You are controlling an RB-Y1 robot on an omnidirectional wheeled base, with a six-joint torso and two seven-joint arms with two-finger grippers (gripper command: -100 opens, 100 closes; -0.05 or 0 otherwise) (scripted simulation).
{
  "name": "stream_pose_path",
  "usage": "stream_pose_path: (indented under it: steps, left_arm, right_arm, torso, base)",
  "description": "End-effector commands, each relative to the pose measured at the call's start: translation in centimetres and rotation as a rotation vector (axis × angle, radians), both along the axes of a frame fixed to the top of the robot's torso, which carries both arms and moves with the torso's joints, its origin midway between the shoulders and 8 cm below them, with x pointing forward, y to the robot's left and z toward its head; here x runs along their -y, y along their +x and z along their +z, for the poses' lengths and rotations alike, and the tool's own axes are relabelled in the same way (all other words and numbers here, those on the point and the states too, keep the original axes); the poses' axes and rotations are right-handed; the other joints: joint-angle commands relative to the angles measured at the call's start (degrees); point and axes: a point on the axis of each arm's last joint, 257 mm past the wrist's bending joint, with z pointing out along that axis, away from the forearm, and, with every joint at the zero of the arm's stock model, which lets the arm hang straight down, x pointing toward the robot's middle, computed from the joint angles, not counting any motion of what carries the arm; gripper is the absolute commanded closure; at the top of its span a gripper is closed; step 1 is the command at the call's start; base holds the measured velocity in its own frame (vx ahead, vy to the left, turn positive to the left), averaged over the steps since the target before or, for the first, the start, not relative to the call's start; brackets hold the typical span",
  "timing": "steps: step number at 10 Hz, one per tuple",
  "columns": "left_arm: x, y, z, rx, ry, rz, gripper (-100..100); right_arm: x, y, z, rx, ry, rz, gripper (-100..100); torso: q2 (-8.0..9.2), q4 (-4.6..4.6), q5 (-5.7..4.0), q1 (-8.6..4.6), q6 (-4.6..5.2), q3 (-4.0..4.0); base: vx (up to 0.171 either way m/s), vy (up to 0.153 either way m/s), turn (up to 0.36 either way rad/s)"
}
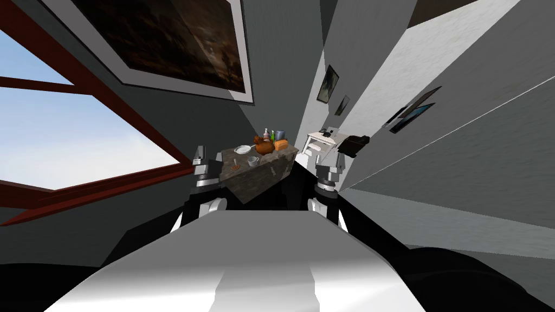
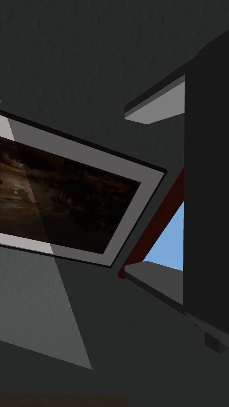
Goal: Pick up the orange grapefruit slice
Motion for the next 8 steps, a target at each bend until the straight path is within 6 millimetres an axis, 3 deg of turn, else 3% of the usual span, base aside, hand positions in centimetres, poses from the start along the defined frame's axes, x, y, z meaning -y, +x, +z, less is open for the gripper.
stream_pose_path:
  steps: [1, 8]
  left_arm:
    - [0.2, 0.5, -0.2, -0.021, 0.028, -0.015, -100]
    - [-0.2, 3.4, -2.1, -0.152, 0.089, -0.048, -100]
  right_arm:
    - [0.0, 0.0, 0.0, 0.0, 0.0, 0.0, 0]
    - [0.0, 0.0, 0.0, 0.0, 0.0, 0.0, 0]
  torso:
    - [0.0, 0.0, 0.0, 0.0, 0.0, 0.0]
    - [0.25, 0.06, 0.05, 0.21, 0.0, 0.15]
  base:
    - [-0.025, 0.009, -0.013]
    - [-0.059, 0.038, -0.024]
